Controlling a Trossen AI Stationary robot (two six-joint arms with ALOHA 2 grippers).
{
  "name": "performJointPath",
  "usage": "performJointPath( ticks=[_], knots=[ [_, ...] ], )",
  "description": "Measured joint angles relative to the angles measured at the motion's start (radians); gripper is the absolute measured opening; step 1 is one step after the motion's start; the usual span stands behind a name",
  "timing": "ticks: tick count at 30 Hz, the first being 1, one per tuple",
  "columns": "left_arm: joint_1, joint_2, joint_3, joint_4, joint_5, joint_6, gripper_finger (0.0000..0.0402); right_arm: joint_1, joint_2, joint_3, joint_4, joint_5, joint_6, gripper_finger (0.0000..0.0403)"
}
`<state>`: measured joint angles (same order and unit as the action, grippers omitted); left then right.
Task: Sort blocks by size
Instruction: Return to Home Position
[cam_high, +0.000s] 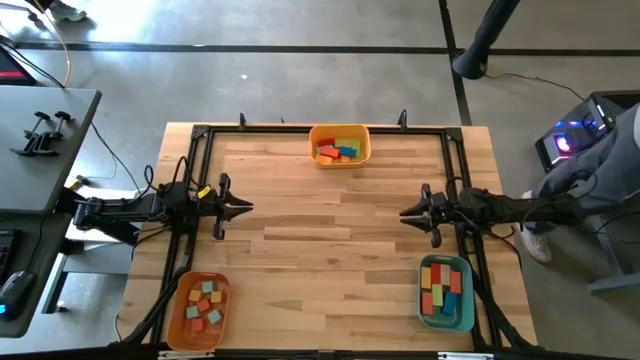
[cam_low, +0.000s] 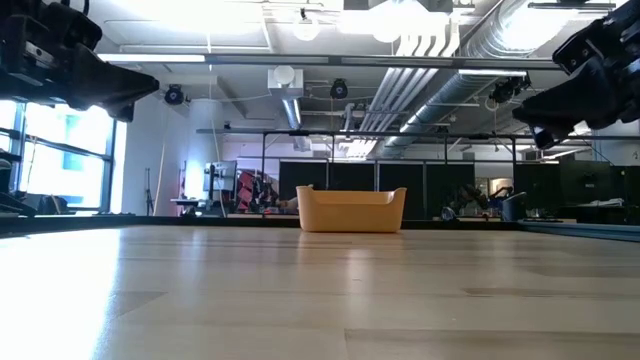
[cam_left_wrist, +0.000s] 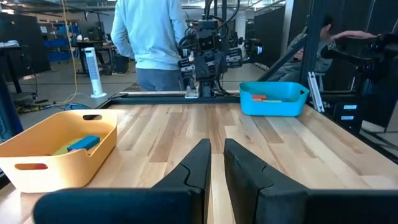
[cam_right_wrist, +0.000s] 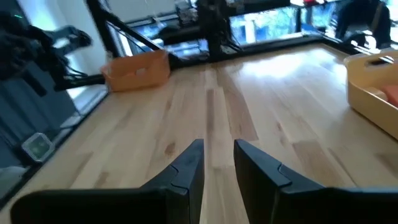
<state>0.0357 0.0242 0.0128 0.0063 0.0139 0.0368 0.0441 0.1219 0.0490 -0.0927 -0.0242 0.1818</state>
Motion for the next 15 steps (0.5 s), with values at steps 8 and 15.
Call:
performJointPath(
  ticks=[8,15],
  knots=[
    [0.0,0.0,0.0,0.001,0.0,0.0,0.0031,0.003,-0.122,0.002,0.025,-0.002,-0.006,0.0083],
    [0.0,0.008,0.0,0.001,-0.002,0.001,0.0031,0.009,-0.122,0.0,-0.001,-0.001,-0.111,0.0083]
  ],
)
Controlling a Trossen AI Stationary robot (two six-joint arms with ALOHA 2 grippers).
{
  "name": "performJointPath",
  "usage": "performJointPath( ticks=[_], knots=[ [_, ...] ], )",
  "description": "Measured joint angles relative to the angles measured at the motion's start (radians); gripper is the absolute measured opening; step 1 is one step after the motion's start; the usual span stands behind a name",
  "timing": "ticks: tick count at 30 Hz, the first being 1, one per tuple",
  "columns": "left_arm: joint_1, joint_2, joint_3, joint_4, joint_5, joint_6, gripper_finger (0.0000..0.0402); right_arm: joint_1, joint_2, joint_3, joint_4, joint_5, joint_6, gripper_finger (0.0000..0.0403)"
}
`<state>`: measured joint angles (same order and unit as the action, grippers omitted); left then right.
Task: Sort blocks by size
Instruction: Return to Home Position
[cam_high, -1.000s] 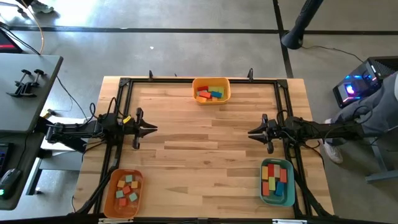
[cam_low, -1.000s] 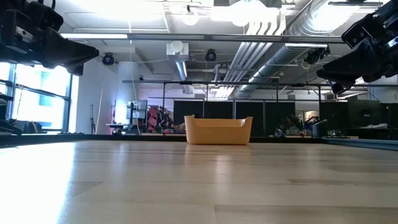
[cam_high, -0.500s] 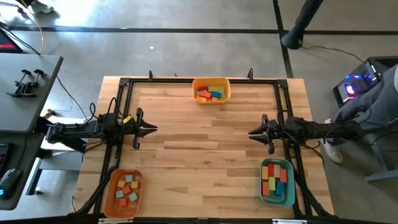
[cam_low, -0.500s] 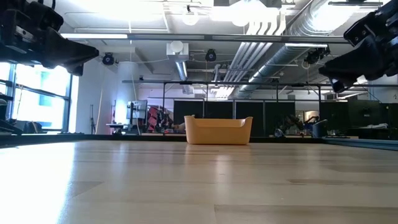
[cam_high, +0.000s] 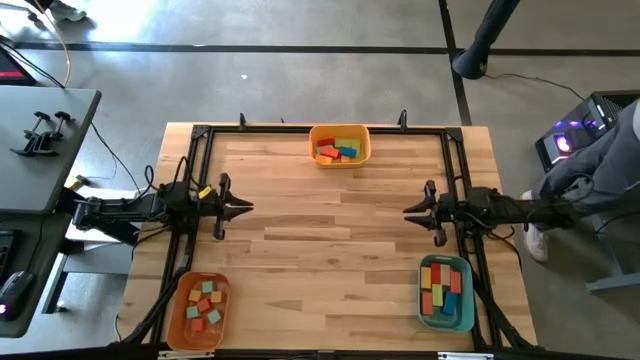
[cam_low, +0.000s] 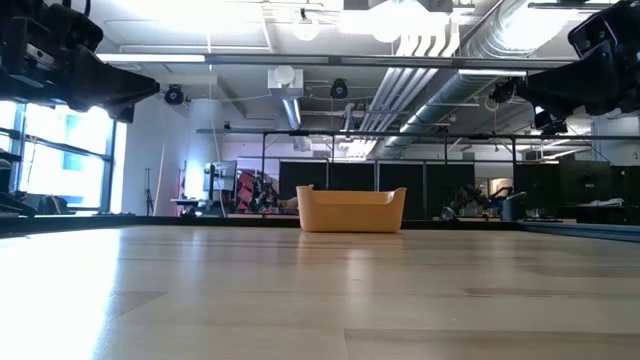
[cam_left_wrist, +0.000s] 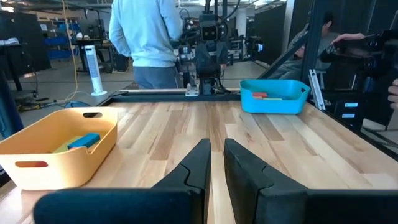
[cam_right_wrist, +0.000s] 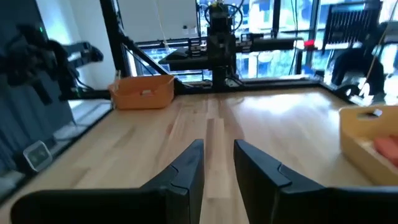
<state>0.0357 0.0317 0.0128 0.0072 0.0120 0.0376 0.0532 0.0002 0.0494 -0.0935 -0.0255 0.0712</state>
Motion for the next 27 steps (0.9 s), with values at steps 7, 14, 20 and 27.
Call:
performJointPath(
  ticks=[7,14,20,27],
  knots=[
    [0.0,0.002,0.0,0.0,-0.001,0.0,0.0031,-0.016,0.0,0.0,0.0,0.001,-0.038,0.0083],
    [0.0,0.003,0.0,-0.001,-0.001,0.0,0.0031,-0.034,0.0,-0.025,0.073,0.001,-0.056,0.0083],
    [0.0,0.003,0.0,0.0,-0.001,0.0,0.0031,-0.037,0.0,-0.039,0.114,0.016,-0.115,0.0083],
    [0.0,0.003,0.0,-0.001,-0.001,0.0,0.0031,-0.047,0.0,-0.04,0.113,0.018,-0.079,0.0083]
  ],
)
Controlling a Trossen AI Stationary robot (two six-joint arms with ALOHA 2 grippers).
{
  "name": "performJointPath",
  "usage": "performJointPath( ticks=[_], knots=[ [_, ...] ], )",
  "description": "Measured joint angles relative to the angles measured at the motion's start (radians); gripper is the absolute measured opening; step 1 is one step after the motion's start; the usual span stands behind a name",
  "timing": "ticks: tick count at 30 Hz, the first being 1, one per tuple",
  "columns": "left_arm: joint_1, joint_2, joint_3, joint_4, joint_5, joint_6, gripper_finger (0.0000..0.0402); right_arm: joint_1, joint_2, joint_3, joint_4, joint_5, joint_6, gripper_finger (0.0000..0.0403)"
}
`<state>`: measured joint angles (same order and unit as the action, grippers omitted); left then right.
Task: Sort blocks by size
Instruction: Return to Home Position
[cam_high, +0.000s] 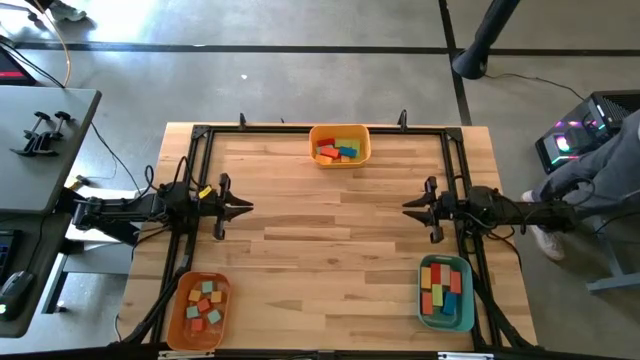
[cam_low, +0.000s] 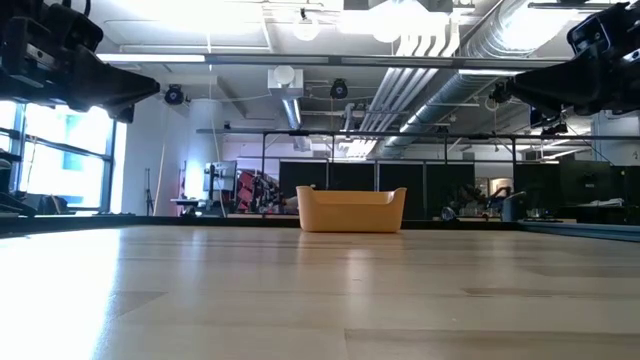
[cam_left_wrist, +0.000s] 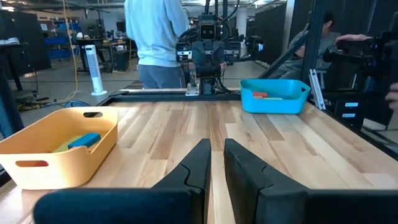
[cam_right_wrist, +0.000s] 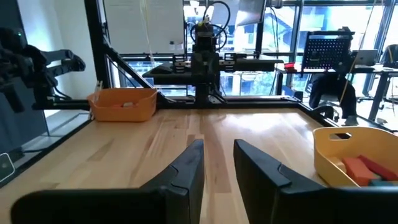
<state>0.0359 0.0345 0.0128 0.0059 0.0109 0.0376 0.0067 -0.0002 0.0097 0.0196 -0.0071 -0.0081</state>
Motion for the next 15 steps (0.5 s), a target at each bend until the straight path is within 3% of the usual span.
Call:
performJointPath(
  ticks=[15],
  knots=[
    [0.0,0.0,0.0,0.0,0.0,0.0,0.0031,0.0,0.007,0.0,0.0,0.0,0.008,0.0083]
  ],
)
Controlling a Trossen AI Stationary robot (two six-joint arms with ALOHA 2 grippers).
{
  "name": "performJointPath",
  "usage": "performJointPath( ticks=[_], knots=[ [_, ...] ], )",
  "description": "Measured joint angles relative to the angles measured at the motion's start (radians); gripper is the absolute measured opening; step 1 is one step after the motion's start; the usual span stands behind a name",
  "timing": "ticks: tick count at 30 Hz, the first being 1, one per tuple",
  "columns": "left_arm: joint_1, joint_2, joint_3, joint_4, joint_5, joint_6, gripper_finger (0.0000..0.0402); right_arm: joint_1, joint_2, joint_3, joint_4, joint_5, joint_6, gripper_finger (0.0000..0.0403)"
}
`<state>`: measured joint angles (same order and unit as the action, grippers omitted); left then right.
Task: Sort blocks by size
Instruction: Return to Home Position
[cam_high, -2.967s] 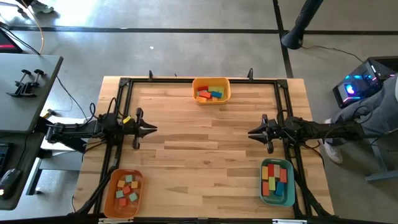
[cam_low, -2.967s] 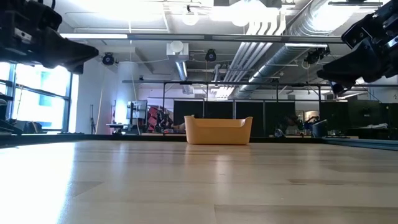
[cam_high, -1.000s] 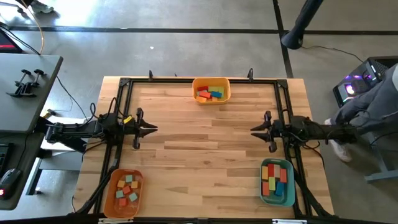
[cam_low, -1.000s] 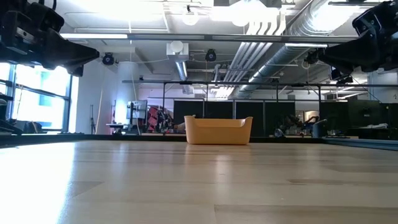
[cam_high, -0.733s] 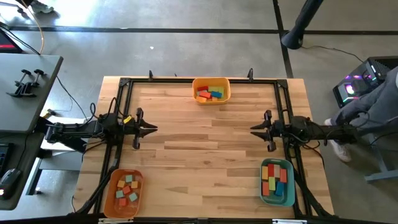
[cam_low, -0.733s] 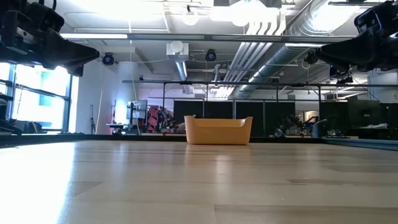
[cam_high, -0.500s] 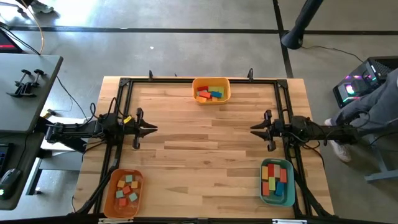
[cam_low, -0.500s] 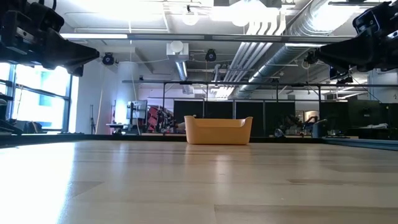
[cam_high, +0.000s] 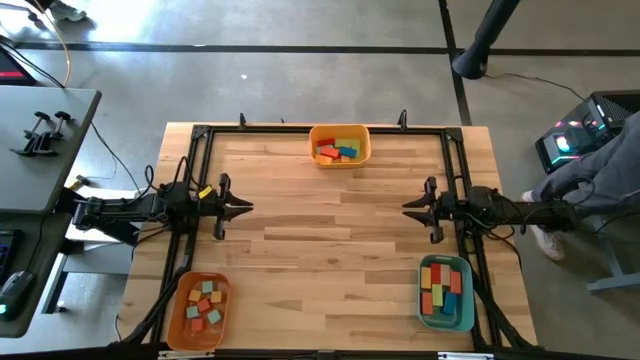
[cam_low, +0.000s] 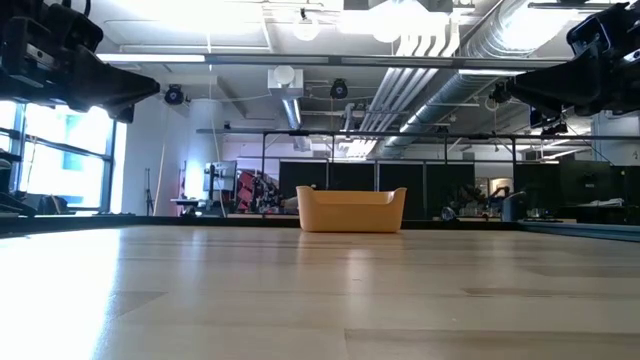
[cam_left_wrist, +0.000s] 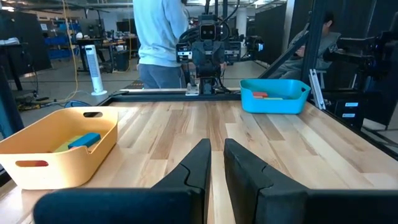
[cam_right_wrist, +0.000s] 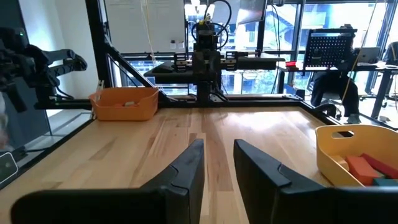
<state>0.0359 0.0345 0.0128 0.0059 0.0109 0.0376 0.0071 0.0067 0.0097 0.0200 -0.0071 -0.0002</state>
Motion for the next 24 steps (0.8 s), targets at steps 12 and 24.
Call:
performJointPath(
  ticks=[12,24],
  knots=[
    [0.0,0.0,0.0,0.0,0.0,0.0,0.0031,0.0,0.0,0.0,0.0,0.0,0.0,0.0083],
    [-0.003,0.0,0.0,-0.001,-0.02,0.048,0.0031,0.0,0.0,-0.001,0.0,0.0,0.0,0.0083]
  ],
)
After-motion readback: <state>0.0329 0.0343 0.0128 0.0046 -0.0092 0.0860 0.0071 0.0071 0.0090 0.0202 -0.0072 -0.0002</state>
